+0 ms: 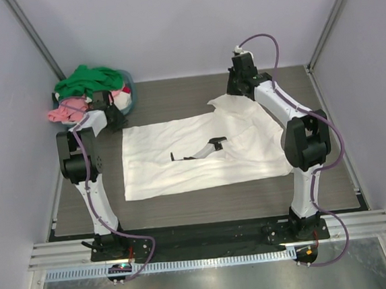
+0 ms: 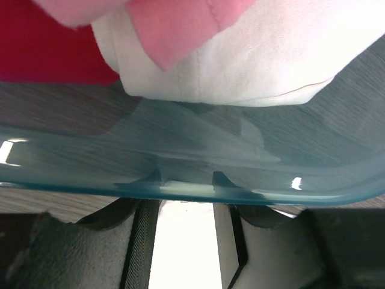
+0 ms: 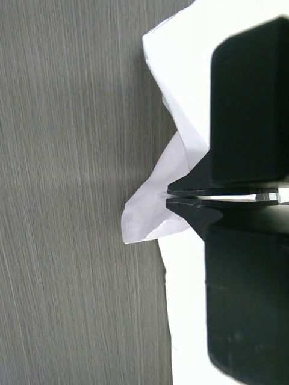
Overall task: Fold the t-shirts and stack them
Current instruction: Fold the tshirt
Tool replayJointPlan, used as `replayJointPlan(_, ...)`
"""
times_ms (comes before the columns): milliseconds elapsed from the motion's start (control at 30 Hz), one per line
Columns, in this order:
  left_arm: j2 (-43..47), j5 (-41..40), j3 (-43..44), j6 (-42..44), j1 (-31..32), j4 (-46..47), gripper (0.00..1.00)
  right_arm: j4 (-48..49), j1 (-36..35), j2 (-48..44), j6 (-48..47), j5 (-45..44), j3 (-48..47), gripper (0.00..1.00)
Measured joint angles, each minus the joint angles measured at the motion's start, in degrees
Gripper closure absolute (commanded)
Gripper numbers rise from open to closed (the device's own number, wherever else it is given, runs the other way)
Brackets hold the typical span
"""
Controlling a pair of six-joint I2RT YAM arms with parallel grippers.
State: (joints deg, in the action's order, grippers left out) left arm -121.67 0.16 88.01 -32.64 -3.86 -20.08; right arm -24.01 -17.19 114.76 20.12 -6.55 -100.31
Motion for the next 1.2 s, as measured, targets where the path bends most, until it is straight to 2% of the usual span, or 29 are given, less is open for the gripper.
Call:
replayJointPlan(133, 0.00, 0.70, -0.26, -0.13, 0.00, 0.37, 0.62, 0.07, 0.00, 0.00, 0.00, -0.15, 0.81, 0.99)
replayJointPlan(233, 0.00, 1.42, -0.66, -0.24, 0.00, 1.07, 0.68, -0.02, 0.07, 0.00, 0.00, -0.15, 1.68, 0.99)
replayJointPlan(467, 0.35, 2.16, -1.95, -0.35, -0.02, 2.71, 0.72, 0.00, 0.70, -0.04, 0.00, -0.15, 2.25, 0.99)
replayJointPlan(533, 0.46, 2.36, -2.25, -0.37, -0.02, 2.99, 0.76, 0.00, 0.85, -0.04, 0.00, -0.15, 2.56, 0.99)
replayJointPlan(667, 0.52, 2.67, -2.71, -0.39, -0.02, 3.19, 0.97, 0.00, 1.20, -0.11, 0.00, -0.15, 3.19, 0.99)
replayJointPlan(700, 0.61, 2.73, -2.86, -0.33, -0.02, 3.17, 1.00, 0.00, 1.22, -0.15, 0.00, -0.13, 3.39, 0.99)
replayJointPlan(1200, 5.09, 3.58, -5.42, -0.44, 0.02, -0.76, 1.00, -0.04, 1.95, -4.22, 0.02, 0.26, 3.80, 0.99)
